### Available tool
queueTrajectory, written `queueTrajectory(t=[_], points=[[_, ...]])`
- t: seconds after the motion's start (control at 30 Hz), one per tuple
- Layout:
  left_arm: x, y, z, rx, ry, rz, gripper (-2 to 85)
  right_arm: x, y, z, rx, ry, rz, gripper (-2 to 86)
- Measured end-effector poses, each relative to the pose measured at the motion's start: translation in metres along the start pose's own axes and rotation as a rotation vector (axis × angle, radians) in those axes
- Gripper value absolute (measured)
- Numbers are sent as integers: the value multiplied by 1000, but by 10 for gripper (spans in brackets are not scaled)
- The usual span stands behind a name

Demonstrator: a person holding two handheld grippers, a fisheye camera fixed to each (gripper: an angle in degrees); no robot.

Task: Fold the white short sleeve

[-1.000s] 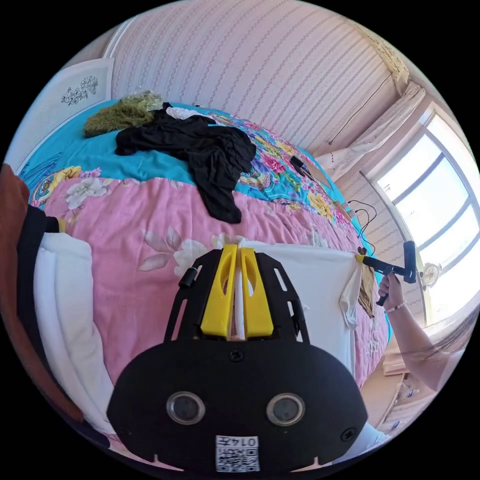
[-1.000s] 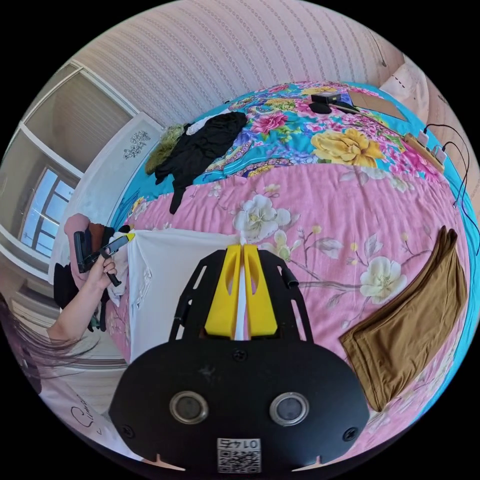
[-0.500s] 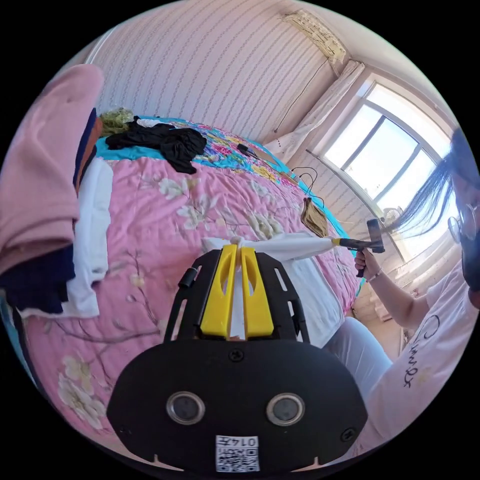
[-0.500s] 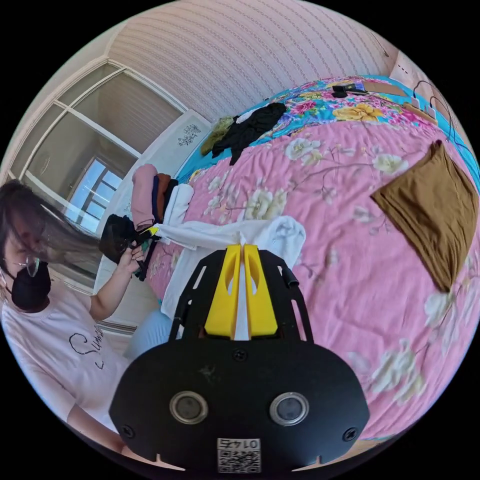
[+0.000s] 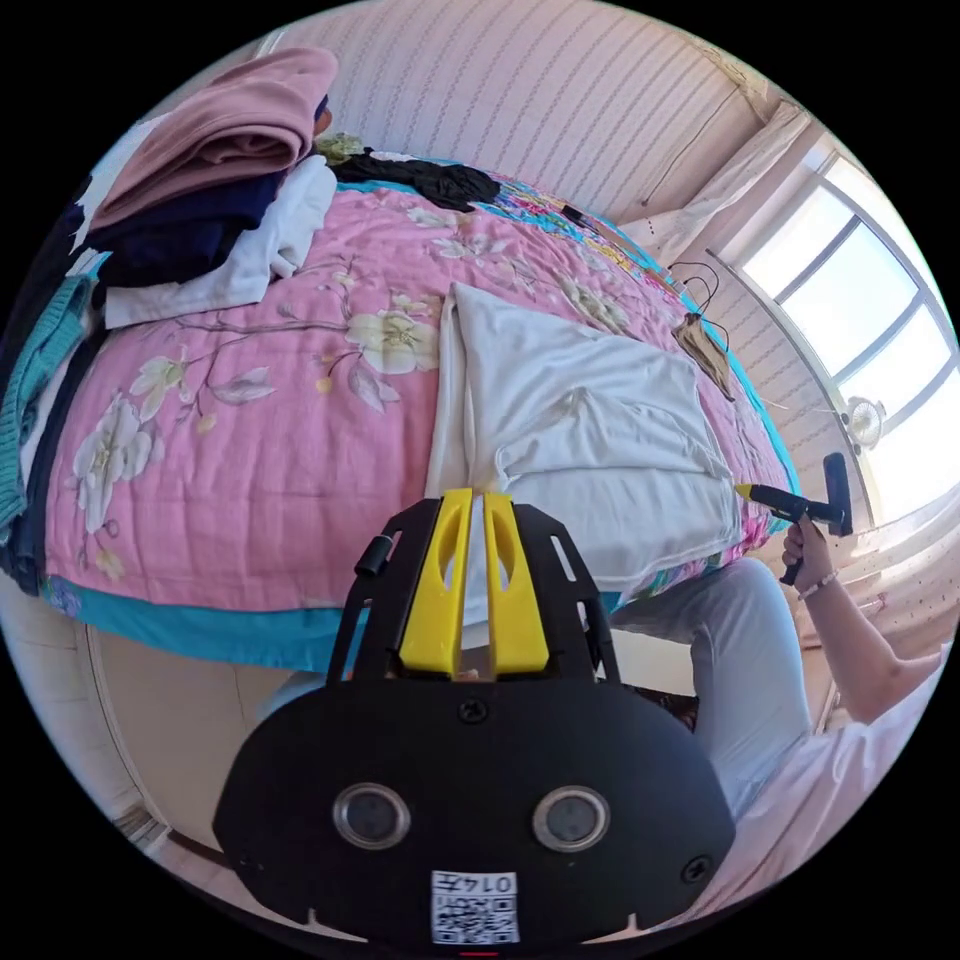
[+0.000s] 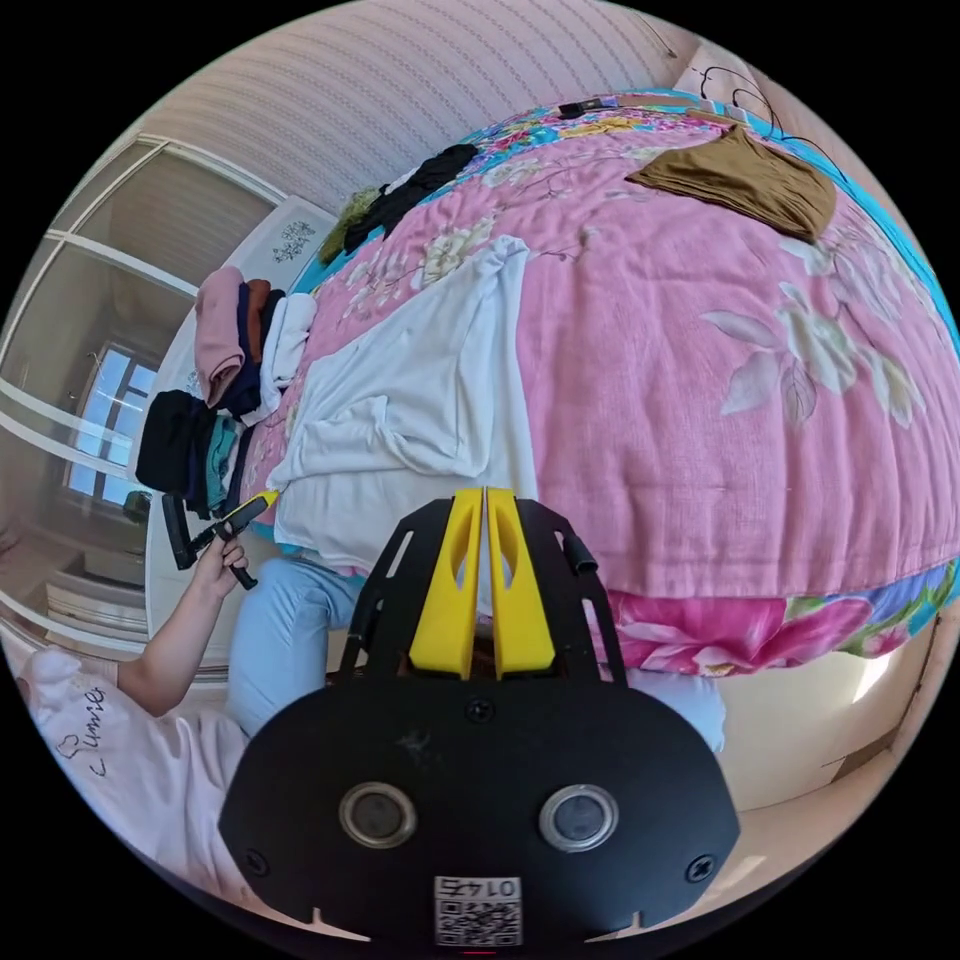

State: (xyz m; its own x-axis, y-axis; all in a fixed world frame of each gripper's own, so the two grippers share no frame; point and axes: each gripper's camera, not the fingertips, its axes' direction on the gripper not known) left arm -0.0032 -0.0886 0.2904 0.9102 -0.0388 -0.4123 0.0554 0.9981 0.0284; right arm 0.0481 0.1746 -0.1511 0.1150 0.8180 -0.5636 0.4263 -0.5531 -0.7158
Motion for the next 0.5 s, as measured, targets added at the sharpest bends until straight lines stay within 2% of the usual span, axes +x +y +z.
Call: queueTrajectory(t=[0.2, 0.4, 0.5], points=[[48, 0, -13, 8, 11, 124, -4, -34, 9, -6, -5, 10, -126, 29], [78, -46, 39, -64, 55, 159, 55, -82, -30, 41, -81, 31, -226, 69], [86, -65, 69, -90, 43, 164, 74, -93, -48, 76, -180, 55, -237, 89]])
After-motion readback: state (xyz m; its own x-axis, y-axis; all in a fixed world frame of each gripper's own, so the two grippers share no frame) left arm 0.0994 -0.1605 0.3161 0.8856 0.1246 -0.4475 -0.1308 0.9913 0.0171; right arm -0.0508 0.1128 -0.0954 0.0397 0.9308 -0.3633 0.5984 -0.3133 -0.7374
